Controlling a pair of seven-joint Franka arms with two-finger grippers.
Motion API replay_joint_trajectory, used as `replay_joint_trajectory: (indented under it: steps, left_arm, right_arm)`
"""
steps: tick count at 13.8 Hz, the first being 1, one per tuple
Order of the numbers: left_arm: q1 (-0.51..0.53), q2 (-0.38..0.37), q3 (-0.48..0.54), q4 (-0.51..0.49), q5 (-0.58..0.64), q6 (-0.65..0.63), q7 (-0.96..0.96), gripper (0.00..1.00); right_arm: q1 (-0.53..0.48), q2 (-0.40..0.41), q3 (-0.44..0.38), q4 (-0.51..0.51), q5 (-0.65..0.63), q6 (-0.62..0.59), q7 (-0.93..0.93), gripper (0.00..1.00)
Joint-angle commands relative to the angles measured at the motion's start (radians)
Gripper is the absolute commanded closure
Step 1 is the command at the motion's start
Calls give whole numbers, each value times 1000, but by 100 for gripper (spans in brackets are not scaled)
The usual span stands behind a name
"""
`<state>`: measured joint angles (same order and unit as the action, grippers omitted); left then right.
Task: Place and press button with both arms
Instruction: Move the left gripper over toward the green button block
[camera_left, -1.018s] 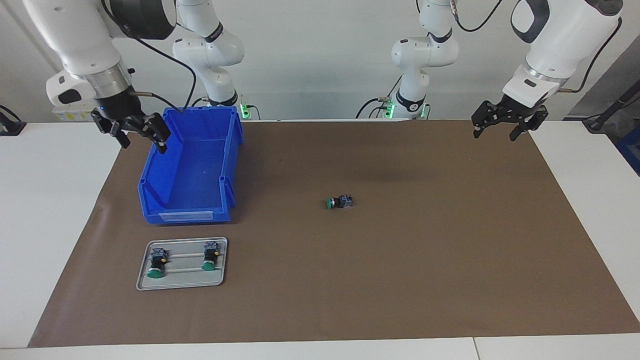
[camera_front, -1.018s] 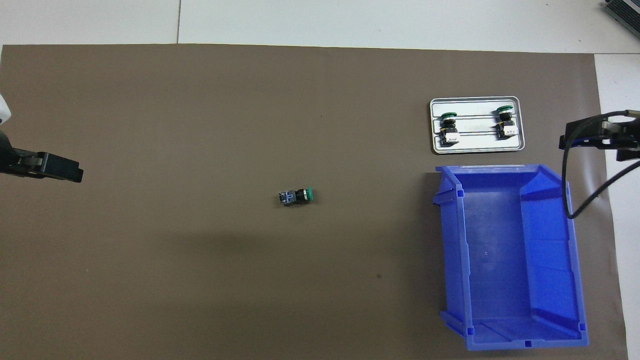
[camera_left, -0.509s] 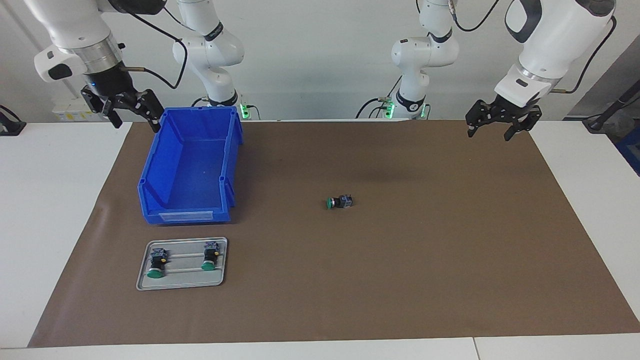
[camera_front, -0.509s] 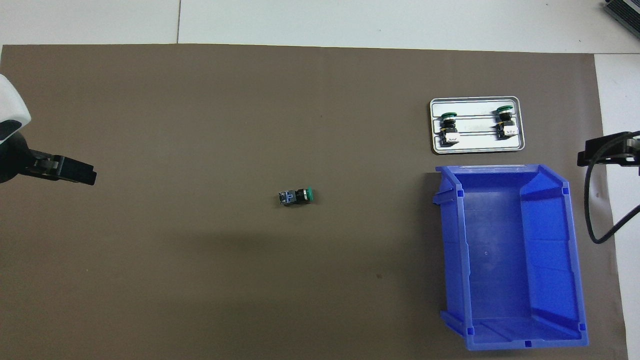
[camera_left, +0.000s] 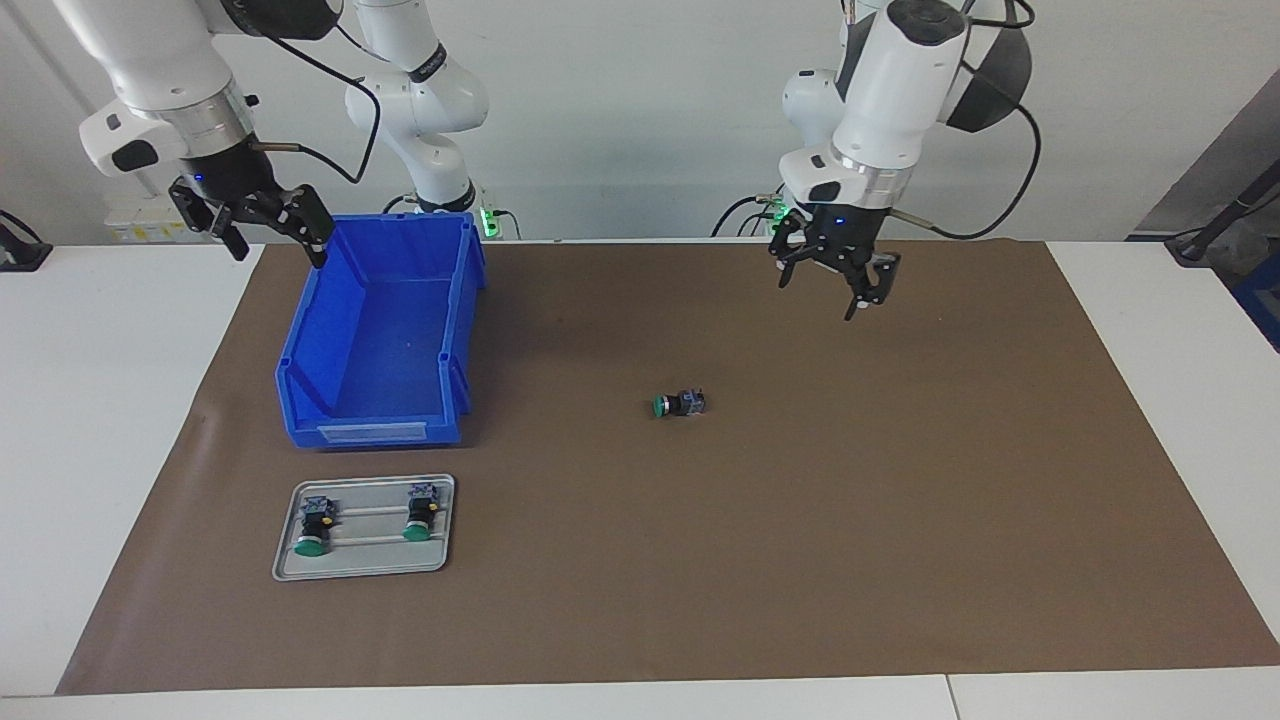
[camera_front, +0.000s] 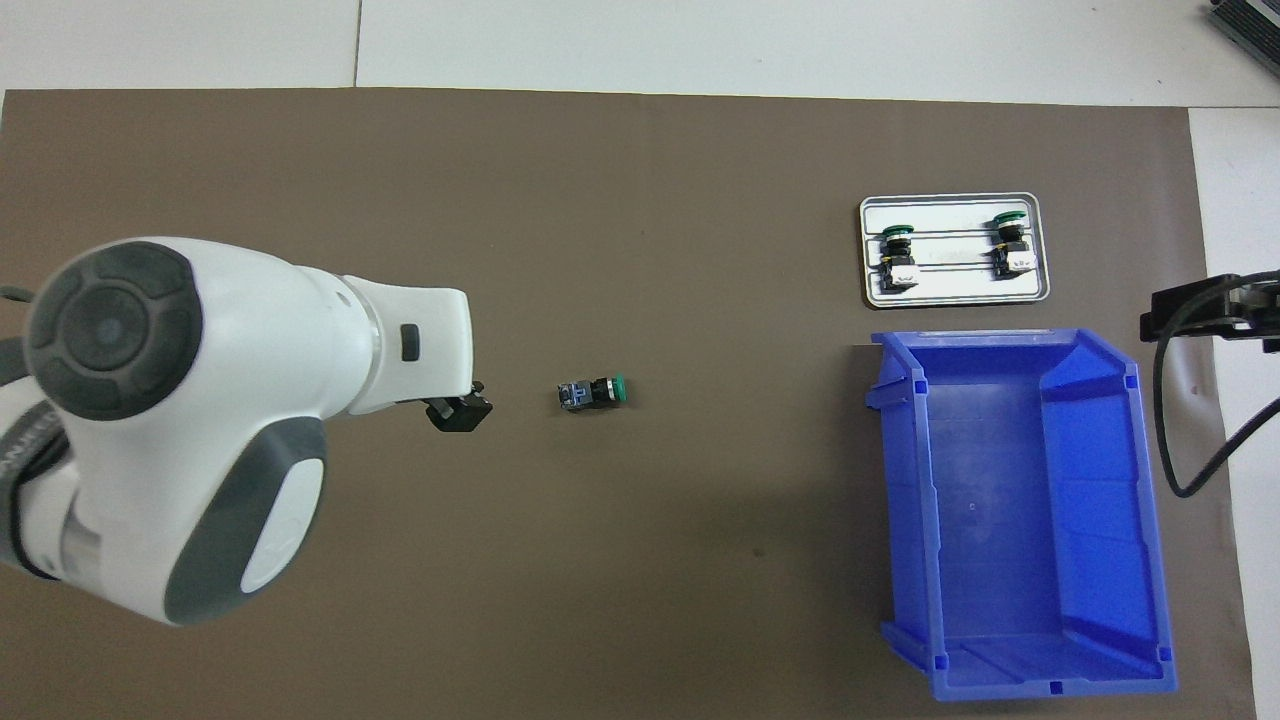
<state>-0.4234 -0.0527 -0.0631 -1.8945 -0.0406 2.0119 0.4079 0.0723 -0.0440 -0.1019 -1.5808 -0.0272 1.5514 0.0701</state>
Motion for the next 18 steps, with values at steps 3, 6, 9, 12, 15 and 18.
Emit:
replay_joint_trajectory:
  steps: [3, 6, 9, 12, 15, 18]
  left_arm:
    - [-104, 138, 20, -47, -16, 264, 144, 0]
    - [-162, 210, 20, -63, -16, 359, 141, 0]
    - [-172, 269, 22, -61, -16, 419, 141, 0]
    - [-190, 322, 22, -58, -16, 465, 140, 0]
    - [-201, 372, 22, -61, -16, 545, 144, 0]
    - [-202, 381, 22, -66, -16, 532, 161, 0]
  right_arm:
    - [6, 1, 7, -30, -28, 10, -61, 0]
    - [9, -4, 7, -36, -65, 15, -72, 0]
    - [9, -4, 8, -36, -57, 13, -67, 0]
    - [7, -4, 8, -36, -40, 12, -72, 0]
    - [6, -5, 8, -36, -8, 7, -69, 0]
    - [4, -5, 8, -34, -8, 7, -62, 0]
